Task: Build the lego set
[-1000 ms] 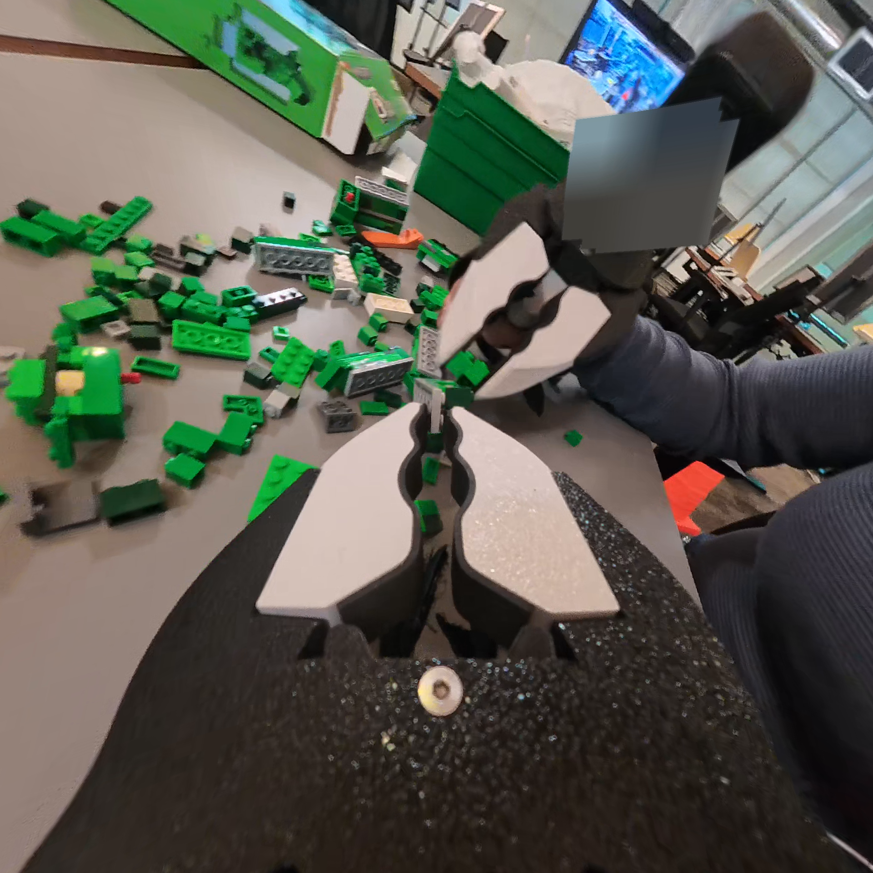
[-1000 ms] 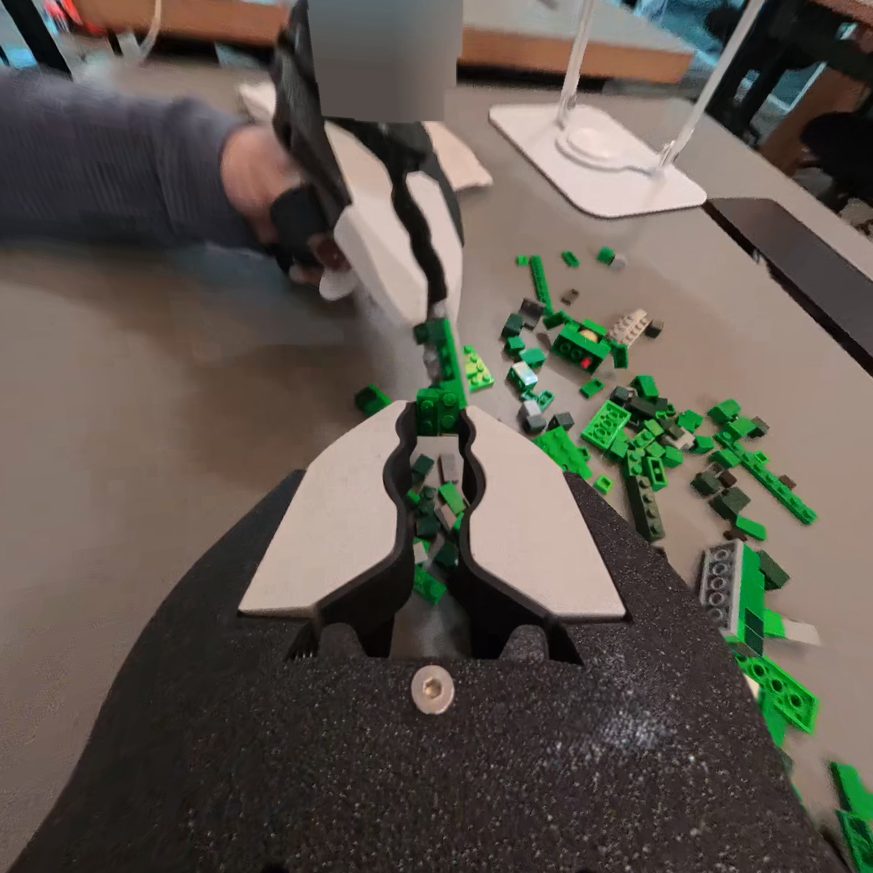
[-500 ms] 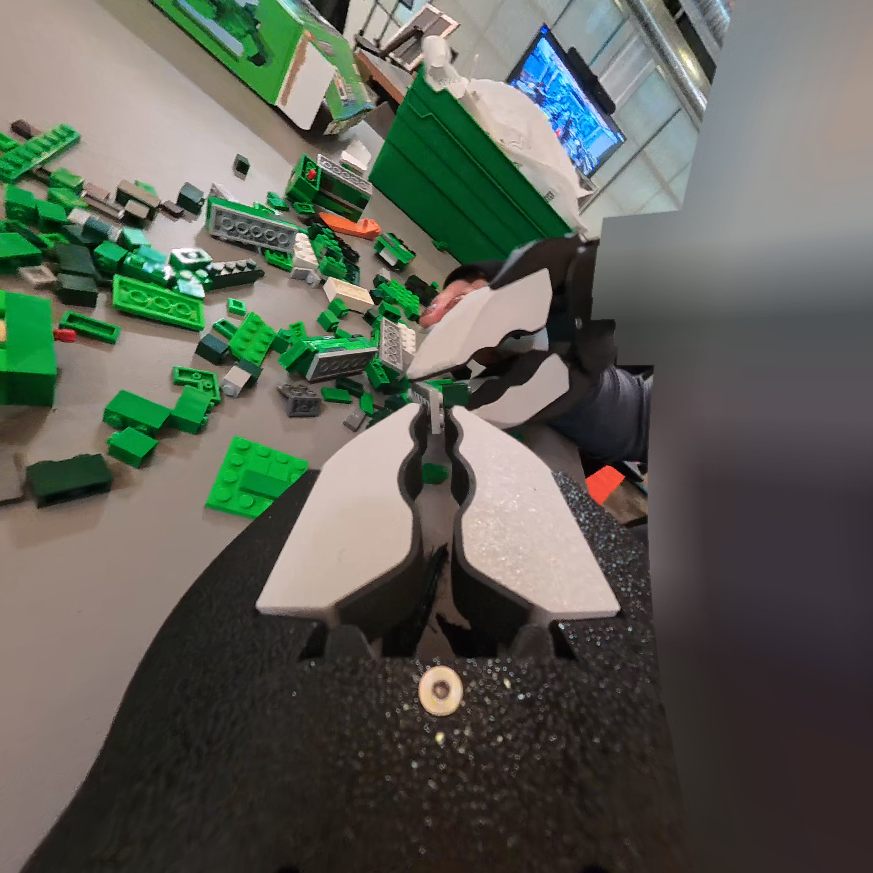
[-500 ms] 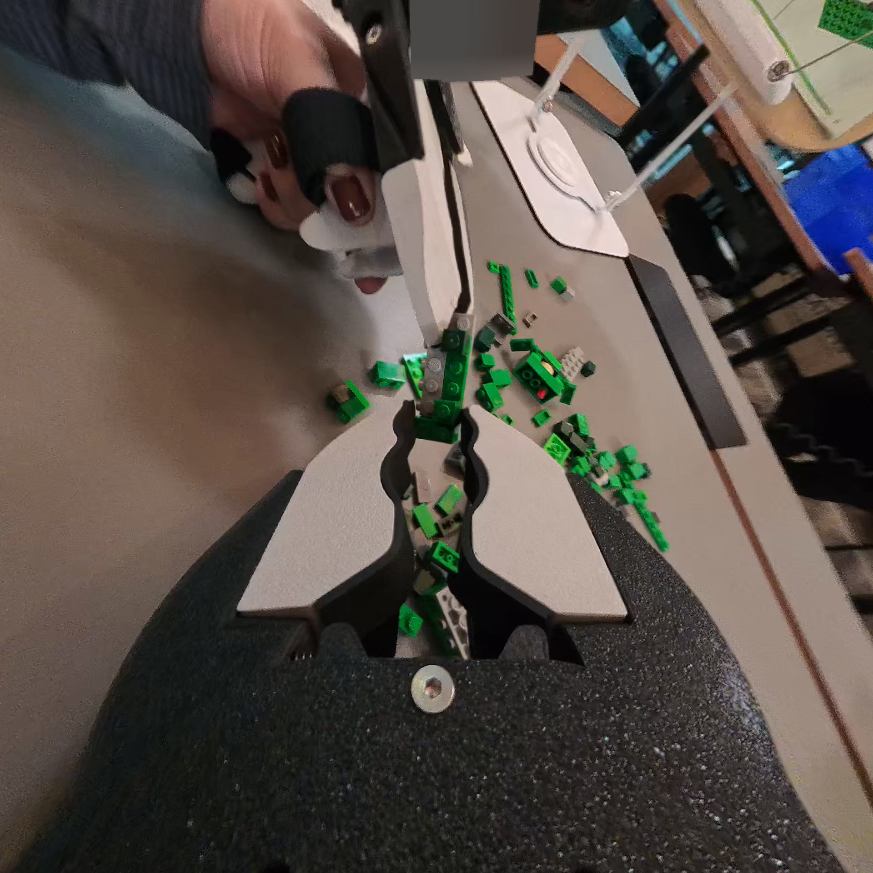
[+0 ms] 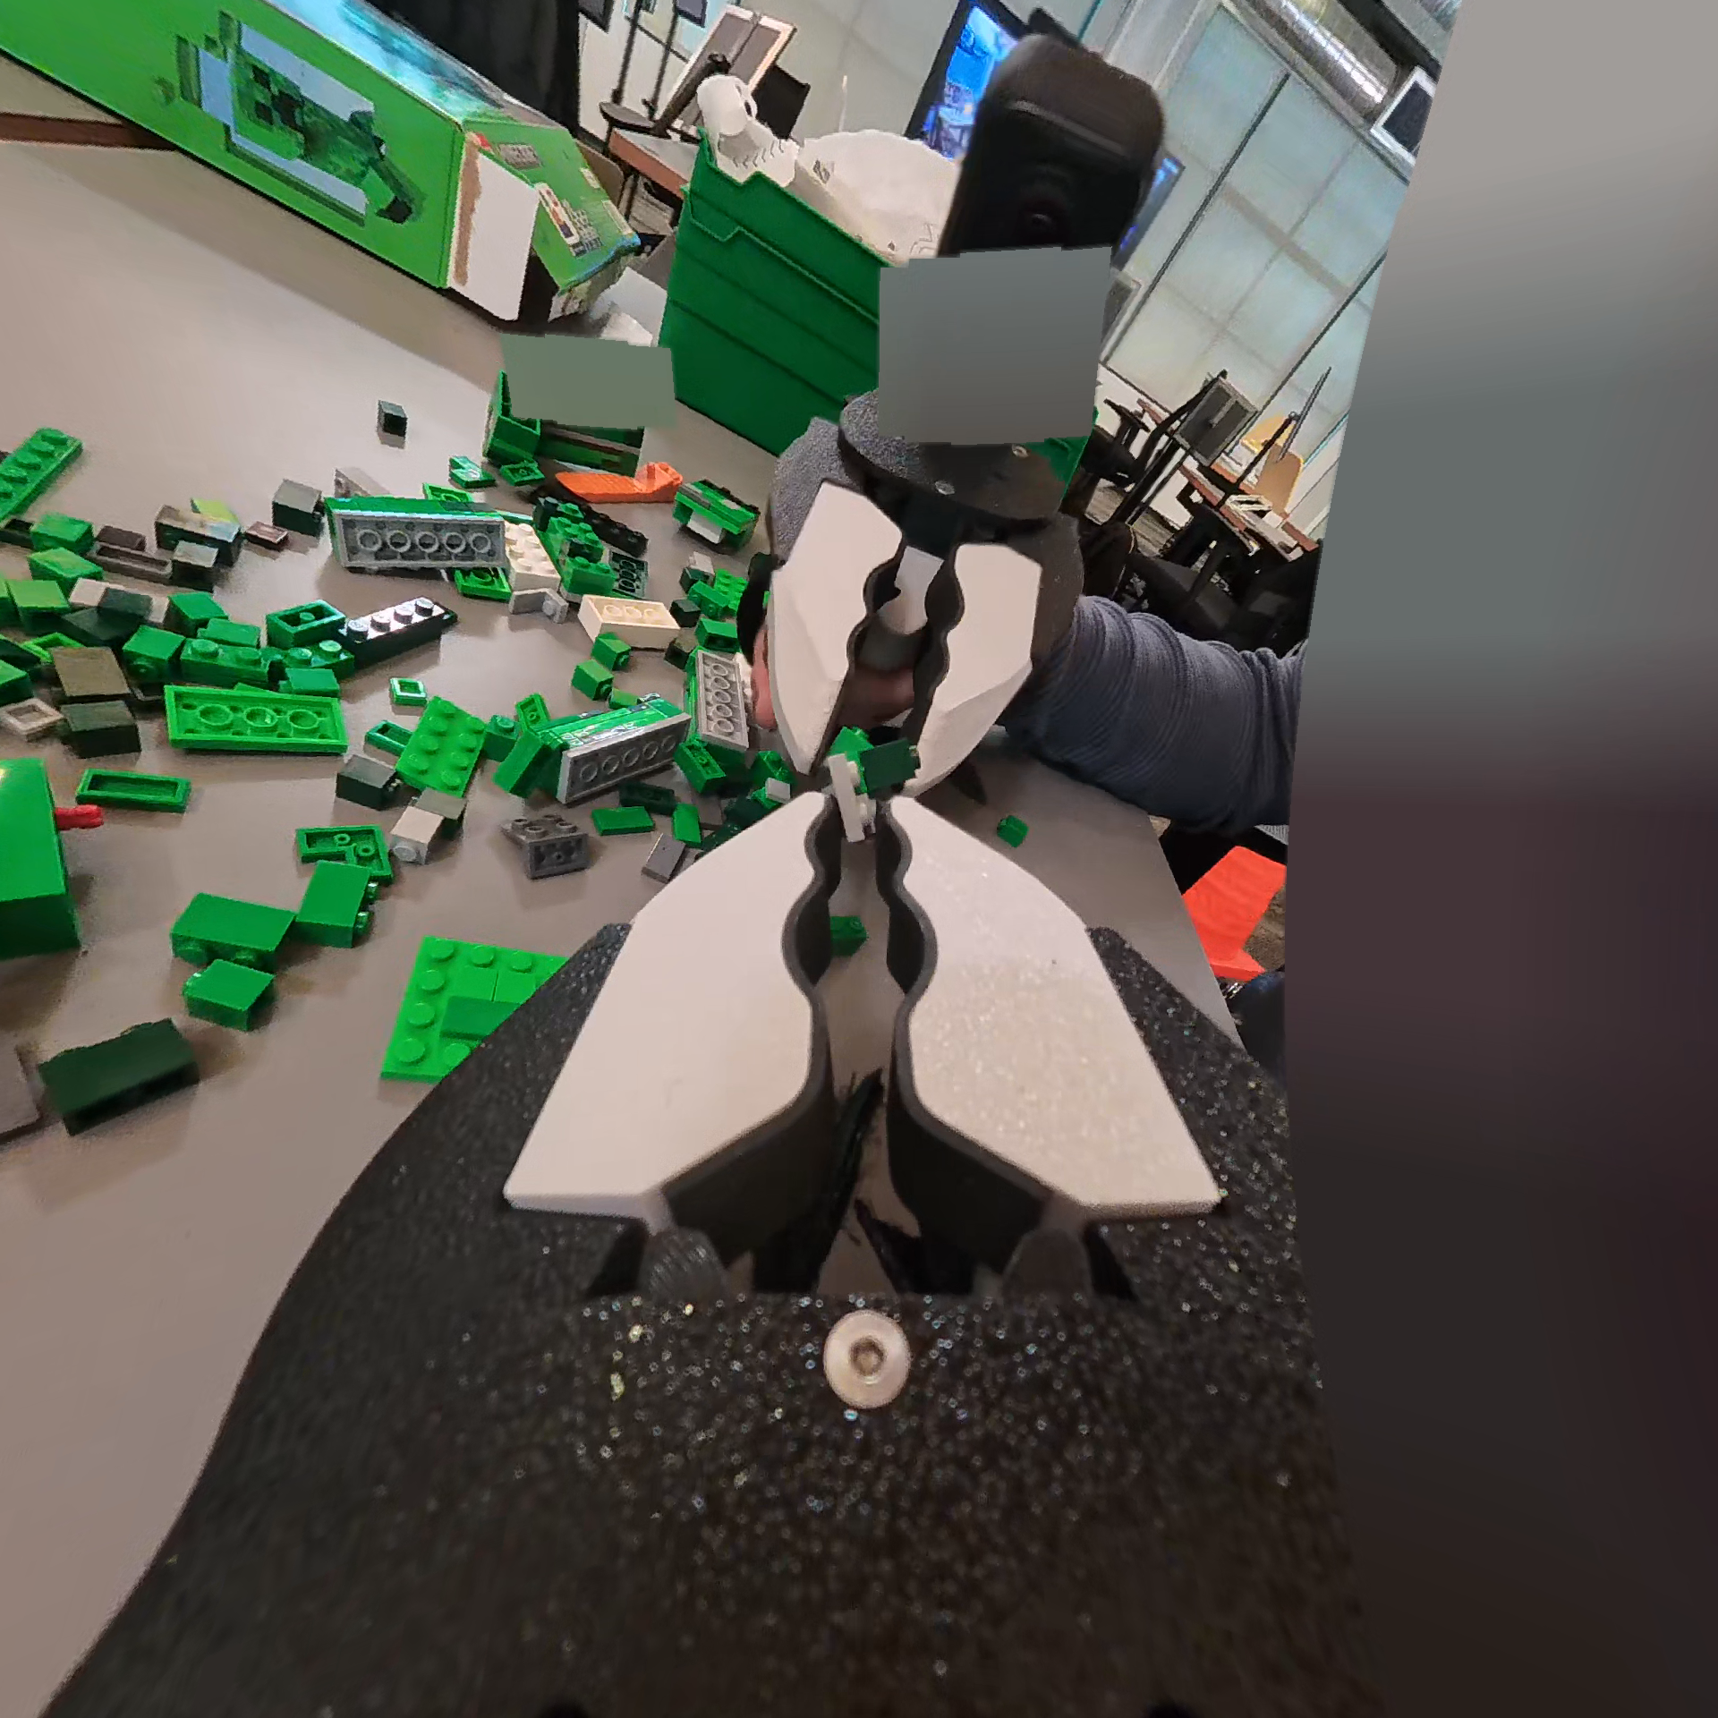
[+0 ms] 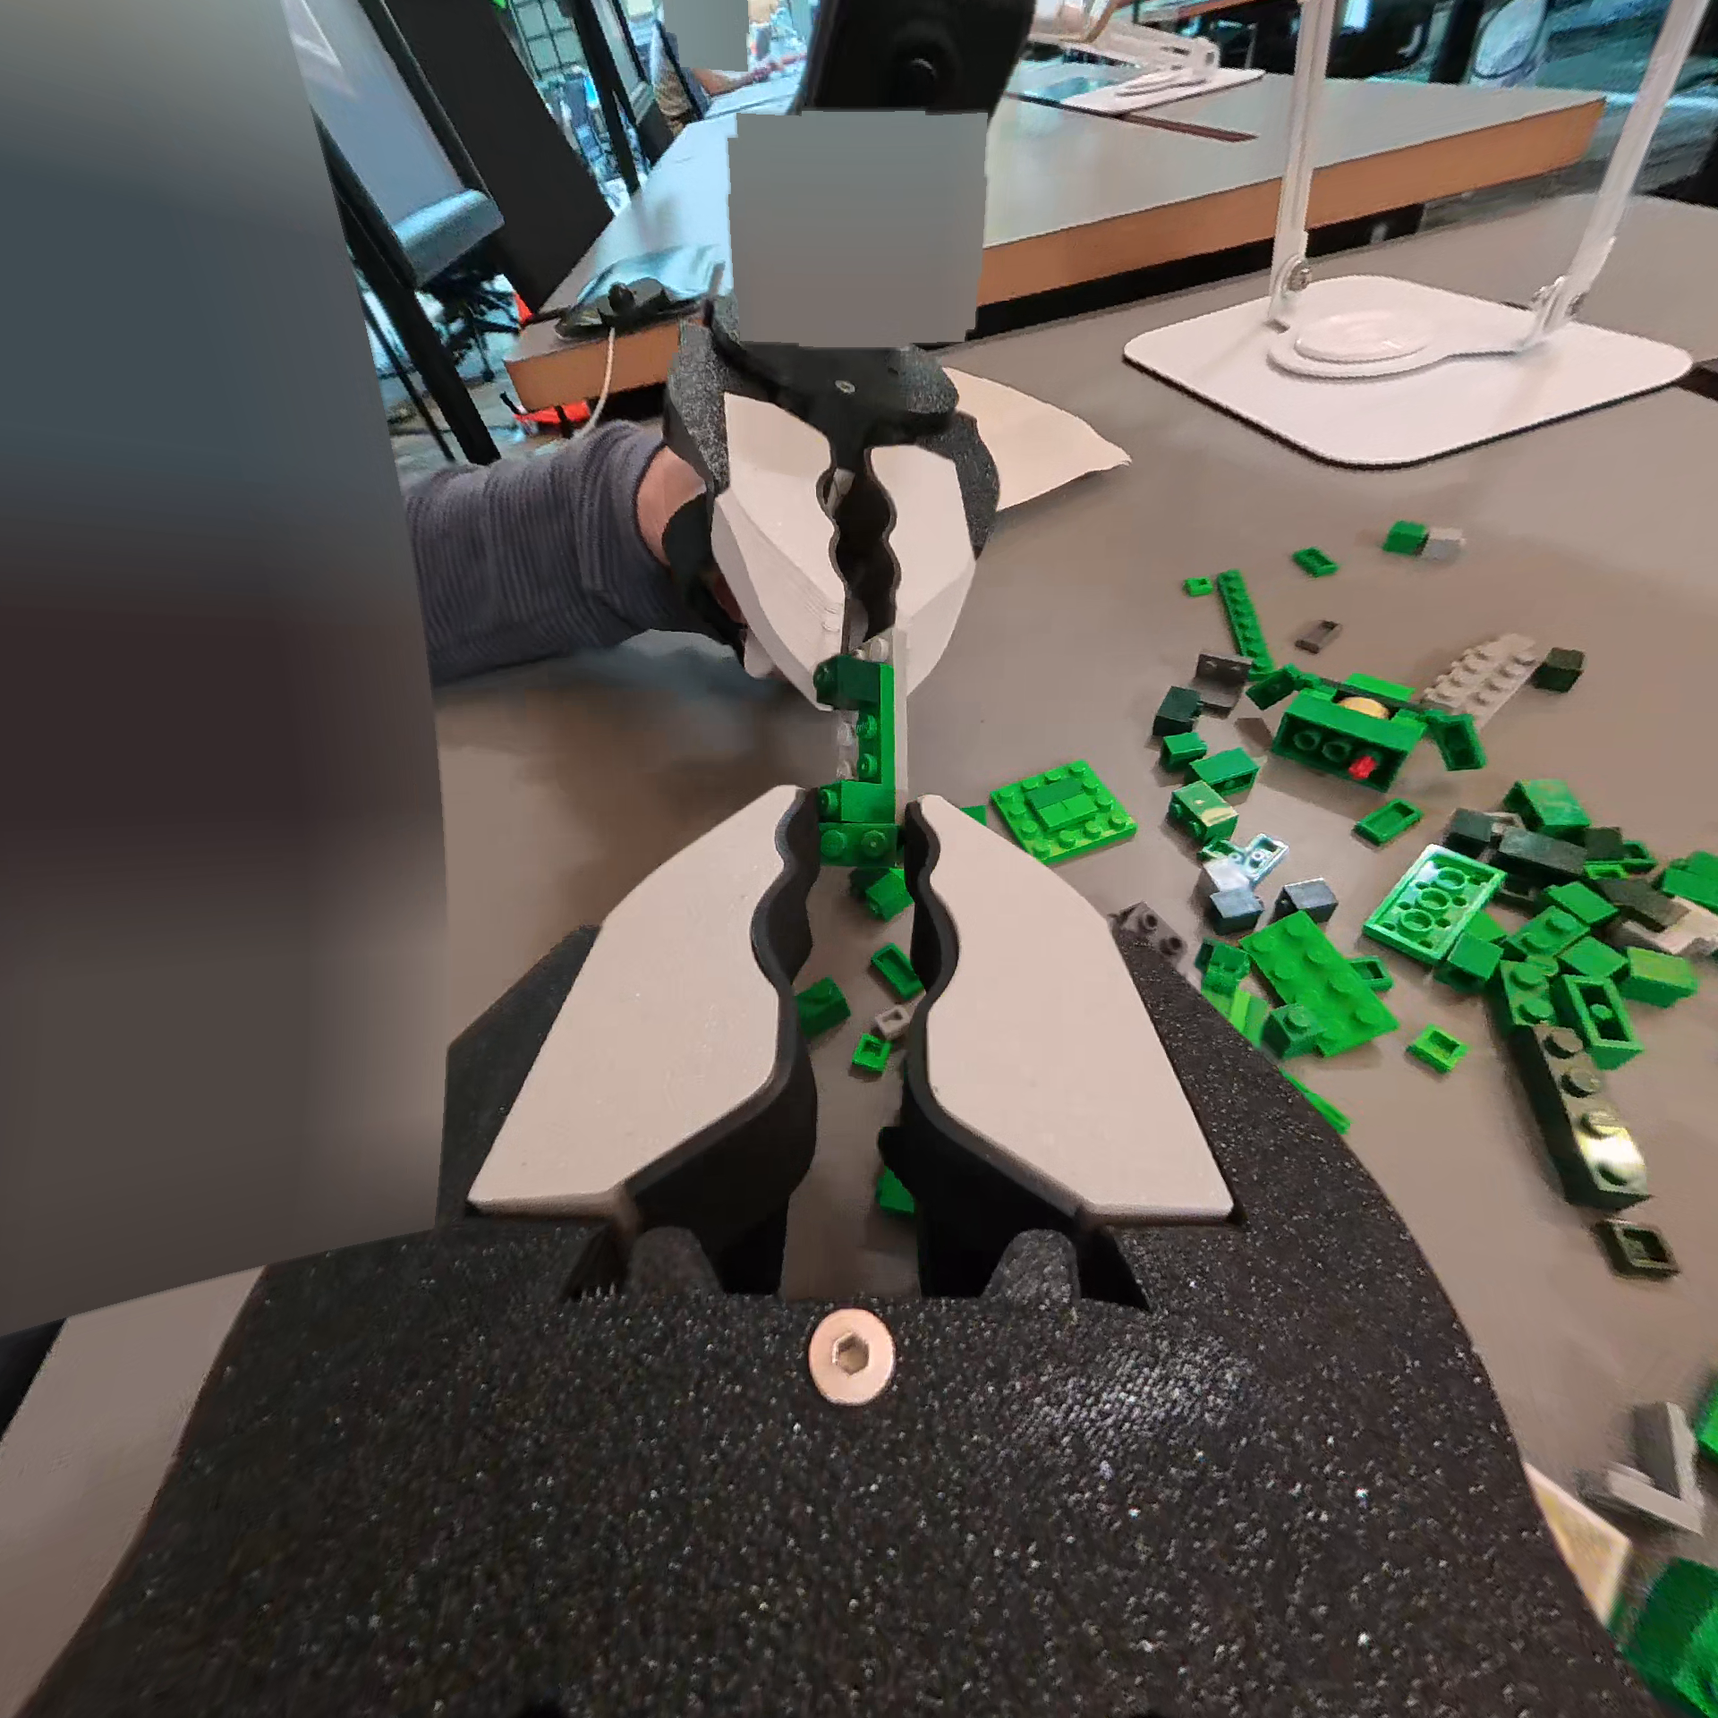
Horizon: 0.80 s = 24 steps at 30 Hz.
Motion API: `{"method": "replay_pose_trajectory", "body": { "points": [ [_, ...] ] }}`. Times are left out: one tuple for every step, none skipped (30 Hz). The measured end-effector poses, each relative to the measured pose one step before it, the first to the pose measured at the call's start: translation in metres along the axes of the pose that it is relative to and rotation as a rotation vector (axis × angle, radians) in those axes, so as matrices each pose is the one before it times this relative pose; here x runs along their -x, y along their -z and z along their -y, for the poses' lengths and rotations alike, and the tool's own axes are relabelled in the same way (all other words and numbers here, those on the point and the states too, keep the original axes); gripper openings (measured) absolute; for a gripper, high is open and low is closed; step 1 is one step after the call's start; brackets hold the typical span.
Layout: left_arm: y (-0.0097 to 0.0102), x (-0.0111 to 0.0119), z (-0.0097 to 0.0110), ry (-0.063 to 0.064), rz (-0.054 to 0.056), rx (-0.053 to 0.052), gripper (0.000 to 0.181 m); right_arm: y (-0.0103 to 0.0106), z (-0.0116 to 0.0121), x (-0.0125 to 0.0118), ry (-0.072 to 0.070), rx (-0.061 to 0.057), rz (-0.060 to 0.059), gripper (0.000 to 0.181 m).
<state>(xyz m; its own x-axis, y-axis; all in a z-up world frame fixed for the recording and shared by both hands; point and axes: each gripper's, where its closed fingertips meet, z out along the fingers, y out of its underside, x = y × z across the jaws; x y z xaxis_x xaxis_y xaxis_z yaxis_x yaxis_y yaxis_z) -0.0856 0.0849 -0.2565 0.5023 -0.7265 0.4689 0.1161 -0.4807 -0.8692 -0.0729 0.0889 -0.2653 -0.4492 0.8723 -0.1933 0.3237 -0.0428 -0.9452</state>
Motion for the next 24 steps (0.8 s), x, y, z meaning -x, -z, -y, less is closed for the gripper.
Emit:
{"method": "replay_pose_trajectory", "body": {
  "points": [
    [0.00002,-0.00046,0.00042,-0.0048,-0.0008,-0.0019,0.007,0.00063,0.0011,0.00028,-0.0298,-0.0114,0.0153,0.018],
    [-0.00007,-0.0005,0.00056,-0.0011,-0.0023,-0.003,0.007,0.00053,0.0009,0.00043,-0.0322,-0.0096,0.0165,0.018],
    [-0.00004,-0.0004,-0.00014,0.0,-0.0033,0.0013,0.007,0.00016,-0.00005,0.00082,-0.0346,-0.0032,0.0189,0.018],
    [-0.00006,-0.00059,-0.00046,-0.0034,-0.0006,0.0025,0.007,0.00006,-0.00038,0.00064,-0.0276,0.0006,0.0151,0.018],
    [-0.00018,0.0002,-0.00041,0.0039,0.0054,0.0018,0.007,0.00013,-0.00056,-0.0007,-0.0034,0.0064,-0.0032,0.018],
    [-0.0007,0.00137,-0.00011,0.0153,0.0099,-0.0005,0.007,0.00002,-0.00115,-0.00199,0.0331,0.0184,-0.0298,0.018],
    [-0.00075,0.00226,-0.00065,0.0214,0.0107,0.0022,0.007,-0.0004,-0.00153,-0.00291,0.0683,0.0285,-0.054,0.018],
    [-0.00044,0.00305,-0.00041,0.0269,0.0107,-0.0021,0.007,-0.00067,-0.0008,-0.00312,0.0838,0.0267,-0.0663,0.018],
    [0.00026,0.00179,0.00073,0.0357,-0.0007,-0.0098,0.007,-0.00089,0.00022,-0.0023,0.0803,0.0212,-0.0632,0.018],
    [0.00059,0.00052,0.00133,0.0348,-0.0094,-0.012,0.007,-0.00106,0.00031,-0.00161,0.0754,0.021,-0.055,0.018],
    [0.00065,0.0004,0.00076,0.0192,-0.0056,-0.0081,0.007,-0.00103,0.0002,-0.00097,0.0722,0.0211,-0.0463,0.018],
    [0.00074,-0.00027,0.0006,0.002,-0.0034,-0.0032,0.007,-0.00071,0.00032,-0.0001,0.0581,0.019,-0.0328,0.018],
    [0.00079,-0.00092,0.00057,-0.0116,-0.0025,0.0,0.007,-0.00049,0.00039,0.00163,0.0238,0.0139,-0.0059,0.018],
    [0.00086,-0.00205,0.00042,-0.0273,-0.0047,0.0021,0.007,0.00014,0.00138,0.00281,-0.0269,-0.0034,0.0258,0.018],
    [0.001,-0.00236,0.00025,-0.0311,-0.005,0.0049,0.007,0.00125,0.00309,0.00195,-0.0715,-0.0309,0.045,0.017],
    [0.00084,-0.00281,0.00171,-0.0249,-0.0068,-0.0051,0.007,0.00222,0.00437,0.00092,-0.0932,-0.05,0.0517,0.017],
    [0.00056,-0.00179,0.00142,-0.0173,-0.0032,-0.004,0.007,0.0024,0.00391,0.0002,-0.1002,-0.05,0.0526,0.017],
    [-0.00013,-0.00125,-0.00069,-0.0189,-0.0004,0.0081,0.007,0.00192,0.0026,-0.00087,-0.0953,-0.0402,0.0435,0.017],
    [-0.00043,0.00084,-0.00056,-0.0133,0.0131,0.0057,0.006,0.0008,-0.00023,-0.00202,-0.0797,-0.0192,0.0262,0.017],
    [-0.00084,0.00202,-0.002,-0.0031,0.0157,0.0132,0.006,-0.00044,-0.00282,-0.00222,-0.0675,0.0028,0.0148,0.017],
    [-0.00082,0.0023,-0.00358,-0.0056,0.0142,0.0216,0.006,-0.00084,-0.00243,-0.00199,-0.0563,0.0044,0.0086,0.017],
    [-0.00027,0.00253,-0.00251,-0.0014,0.0153,0.0156,0.006,-0.00053,-0.00067,-0.00258,-0.0336,-0.0034,-0.0025,0.017],
    [-0.0001,0.00273,-0.00121,0.0105,0.0139,0.0065,0.006,0.00029,0.00031,-0.00385,0.0098,-0.003,-0.026,0.017],
    [0.00032,0.00198,0.00013,0.0261,0.0035,-0.0032,0.006,0.00078,-0.00074,-0.00512,0.0589,0.0126,-0.0528,0.017]
  ]
}}
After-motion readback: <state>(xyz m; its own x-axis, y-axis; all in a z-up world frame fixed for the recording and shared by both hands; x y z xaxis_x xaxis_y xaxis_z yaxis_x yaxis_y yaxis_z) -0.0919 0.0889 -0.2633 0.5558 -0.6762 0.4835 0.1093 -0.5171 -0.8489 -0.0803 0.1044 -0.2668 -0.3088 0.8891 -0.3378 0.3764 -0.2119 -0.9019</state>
